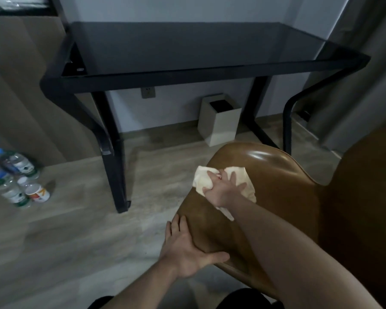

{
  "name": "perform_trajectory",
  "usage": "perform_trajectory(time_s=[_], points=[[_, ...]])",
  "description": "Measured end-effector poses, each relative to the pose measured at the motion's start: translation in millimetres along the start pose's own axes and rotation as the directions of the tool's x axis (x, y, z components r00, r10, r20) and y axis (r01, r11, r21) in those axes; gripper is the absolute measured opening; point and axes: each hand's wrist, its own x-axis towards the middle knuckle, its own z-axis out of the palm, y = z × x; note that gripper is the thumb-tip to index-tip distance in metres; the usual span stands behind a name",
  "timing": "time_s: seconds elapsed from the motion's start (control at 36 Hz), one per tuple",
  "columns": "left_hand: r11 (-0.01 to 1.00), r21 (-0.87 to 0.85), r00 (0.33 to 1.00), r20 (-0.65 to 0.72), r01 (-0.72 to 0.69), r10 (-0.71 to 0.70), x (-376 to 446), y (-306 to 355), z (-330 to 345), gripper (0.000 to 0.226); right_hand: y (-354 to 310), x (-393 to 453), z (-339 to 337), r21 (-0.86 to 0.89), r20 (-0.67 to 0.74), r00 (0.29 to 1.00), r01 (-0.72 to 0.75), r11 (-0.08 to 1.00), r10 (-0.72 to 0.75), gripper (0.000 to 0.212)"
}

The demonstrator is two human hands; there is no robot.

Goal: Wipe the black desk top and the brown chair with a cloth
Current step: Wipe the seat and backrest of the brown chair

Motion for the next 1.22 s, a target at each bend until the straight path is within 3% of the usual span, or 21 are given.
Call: perform_trajectory(time_s=[0.19,0.31,0.5,0.75,0.89,1.22], points=[[1.000,-0.015,1.000,0.027,0.006,-0.005,4,1,-1,0.174,-14,29,-12,-0.091,0.000,1.000,-0.023,0.996,0.023,0.067],[1.000,-0.013,0.999,0.042,-0.003,0.003,1,3,-4,0.171,-3,14,-5,-0.096,-0.028,0.997,0.067,0.993,-0.070,0.065],[1.000,0.020,0.998,0.066,-0.008,0.006,-11,5,-9,0.169,10,-56,19,-0.022,-0.011,0.986,0.167,0.986,-0.167,0.065],[1.000,0.017,0.997,0.081,0.006,-0.008,-22,4,-15,0.177,29,-119,41,0.133,0.001,0.996,0.083,0.988,-0.084,0.063],[1.000,0.028,0.997,0.078,-0.003,0.001,-17,2,-14,0.173,27,-105,36,0.132,0.037,0.997,0.062,0.989,-0.067,0.065],[1.000,0.007,0.995,0.098,-0.014,0.013,4,-6,-10,0.174,34,2,-5,0.148,-0.072,0.996,-0.035,0.988,0.046,0.065]])
